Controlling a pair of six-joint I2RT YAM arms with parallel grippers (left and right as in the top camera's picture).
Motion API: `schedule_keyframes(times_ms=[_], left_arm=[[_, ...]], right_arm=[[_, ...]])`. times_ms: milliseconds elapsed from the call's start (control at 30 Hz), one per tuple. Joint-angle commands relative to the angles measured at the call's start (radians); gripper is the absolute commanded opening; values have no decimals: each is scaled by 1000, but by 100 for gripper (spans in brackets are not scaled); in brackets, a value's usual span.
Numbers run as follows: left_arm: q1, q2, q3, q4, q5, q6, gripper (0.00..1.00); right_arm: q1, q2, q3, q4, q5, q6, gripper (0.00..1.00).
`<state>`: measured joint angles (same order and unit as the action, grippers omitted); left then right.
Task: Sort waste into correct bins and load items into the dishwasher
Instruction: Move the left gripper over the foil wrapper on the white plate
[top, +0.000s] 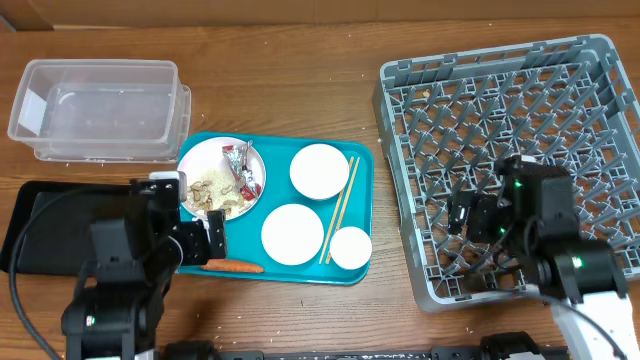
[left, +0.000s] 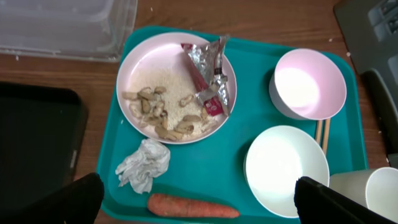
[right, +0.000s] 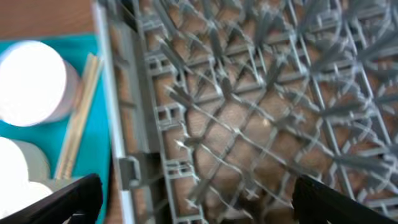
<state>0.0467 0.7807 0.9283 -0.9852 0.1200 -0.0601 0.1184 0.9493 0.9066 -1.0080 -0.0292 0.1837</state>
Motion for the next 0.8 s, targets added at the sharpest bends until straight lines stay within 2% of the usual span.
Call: schedule_keyframes(times_ms=[0,167,567,767], left_arm=[[5,55,26,-11,11,-23,100],[5,97,26,-13,11,-34,100],[5,95,26,6,13,-61,100],[5,96,26,53,66,-61,100]], right_arm=[[-2,85,75,-28,48,27,100],[-2,147,129,-32,58,53,100],[-2,148,134,-20,-18,45,100],[-2,148,137,-15,-28,-2,100]])
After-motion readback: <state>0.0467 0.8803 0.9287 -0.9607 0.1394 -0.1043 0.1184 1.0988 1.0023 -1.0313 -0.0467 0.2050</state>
